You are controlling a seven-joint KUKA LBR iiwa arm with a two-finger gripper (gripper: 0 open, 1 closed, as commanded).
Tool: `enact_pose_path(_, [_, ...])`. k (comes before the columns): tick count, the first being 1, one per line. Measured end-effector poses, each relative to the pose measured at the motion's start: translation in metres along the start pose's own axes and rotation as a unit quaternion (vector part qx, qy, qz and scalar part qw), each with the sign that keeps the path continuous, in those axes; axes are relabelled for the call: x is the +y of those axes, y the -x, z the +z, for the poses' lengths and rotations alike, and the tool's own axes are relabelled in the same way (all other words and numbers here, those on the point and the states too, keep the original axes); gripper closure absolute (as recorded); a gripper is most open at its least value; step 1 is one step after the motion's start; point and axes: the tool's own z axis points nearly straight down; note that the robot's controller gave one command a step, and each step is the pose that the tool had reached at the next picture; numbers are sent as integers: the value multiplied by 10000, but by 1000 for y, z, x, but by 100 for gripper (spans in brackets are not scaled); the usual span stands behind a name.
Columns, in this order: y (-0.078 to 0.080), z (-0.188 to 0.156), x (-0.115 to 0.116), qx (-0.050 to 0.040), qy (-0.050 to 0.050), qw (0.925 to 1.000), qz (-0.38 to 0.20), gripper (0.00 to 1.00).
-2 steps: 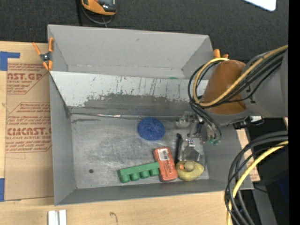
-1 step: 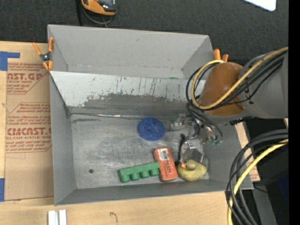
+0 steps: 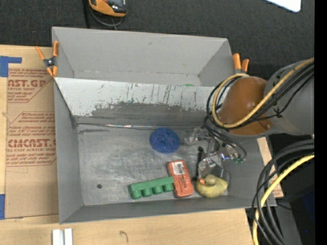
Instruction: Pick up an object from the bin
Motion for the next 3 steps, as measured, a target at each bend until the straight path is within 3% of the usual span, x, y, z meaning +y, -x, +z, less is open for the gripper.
enact_pose_path(1, [-13,-3,29,51,-8,10000,13,0])
enact_pose_path(2, [-5,9,92,153,23,9995,-267,100])
enact_pose_path(3, [-5,9,92,153,23,9995,-267,100])
